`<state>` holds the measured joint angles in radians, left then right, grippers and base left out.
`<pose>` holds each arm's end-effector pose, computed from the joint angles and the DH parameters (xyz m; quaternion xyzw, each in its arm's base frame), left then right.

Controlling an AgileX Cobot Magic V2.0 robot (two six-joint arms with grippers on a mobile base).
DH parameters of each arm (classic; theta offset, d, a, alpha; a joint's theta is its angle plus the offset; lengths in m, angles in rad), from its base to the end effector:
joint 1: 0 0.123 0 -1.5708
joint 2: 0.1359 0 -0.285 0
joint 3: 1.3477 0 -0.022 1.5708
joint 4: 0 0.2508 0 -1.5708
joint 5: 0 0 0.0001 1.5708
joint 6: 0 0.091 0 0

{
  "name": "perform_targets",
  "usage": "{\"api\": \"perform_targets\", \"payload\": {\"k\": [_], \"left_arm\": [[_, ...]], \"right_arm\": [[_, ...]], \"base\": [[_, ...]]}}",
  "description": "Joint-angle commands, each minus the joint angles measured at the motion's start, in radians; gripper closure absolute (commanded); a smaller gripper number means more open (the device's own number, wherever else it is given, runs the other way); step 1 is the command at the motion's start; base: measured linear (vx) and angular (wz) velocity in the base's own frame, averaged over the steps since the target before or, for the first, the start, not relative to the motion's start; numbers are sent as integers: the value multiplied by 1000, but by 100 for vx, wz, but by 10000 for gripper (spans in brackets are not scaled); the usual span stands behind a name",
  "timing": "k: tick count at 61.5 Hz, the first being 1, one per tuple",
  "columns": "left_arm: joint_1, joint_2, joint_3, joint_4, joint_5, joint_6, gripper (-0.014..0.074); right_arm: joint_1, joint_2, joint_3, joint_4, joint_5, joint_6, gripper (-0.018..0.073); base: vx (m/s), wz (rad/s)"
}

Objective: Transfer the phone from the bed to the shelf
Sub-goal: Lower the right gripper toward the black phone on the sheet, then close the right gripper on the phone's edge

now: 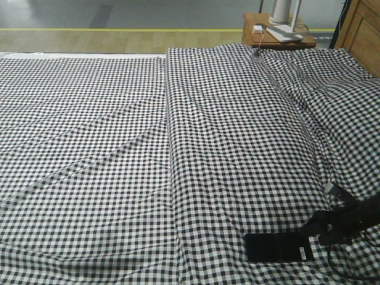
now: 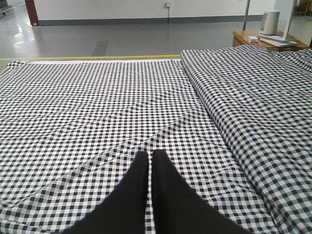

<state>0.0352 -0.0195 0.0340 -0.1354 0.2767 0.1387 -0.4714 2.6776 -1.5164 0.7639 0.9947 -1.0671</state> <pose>0.0546 -0.0014 0.1780 0.0013 0.7746 -0.0005 0.6324 0.3659 -0.1272 -0.0649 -0.0022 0.9401 0.3407 0.0117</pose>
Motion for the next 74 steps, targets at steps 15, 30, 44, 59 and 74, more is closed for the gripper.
{"api": "perform_targets", "payload": {"k": [15,30,44,59,74], "left_arm": [[2,-7,2,-10,-73,-4,596],[2,-7,2,-10,-73,-4,596],[2,-7,2,-10,-73,-4,596],[2,-7,2,-10,-73,-4,596],[2,-7,2,-10,-73,-4,596]], "right_arm": [[-4,12,-46,92,69,-52,-35],[-4,65,-46,167,90,-80,-35],[-4,112,-46,244,126,-123,-35],[-4,142,-46,304,206,-168,-32],[-4,151,-46,307,239,-181,-4]], "base": [[0,0],[0,0],[0,0],[0,0],[0,0]]}}
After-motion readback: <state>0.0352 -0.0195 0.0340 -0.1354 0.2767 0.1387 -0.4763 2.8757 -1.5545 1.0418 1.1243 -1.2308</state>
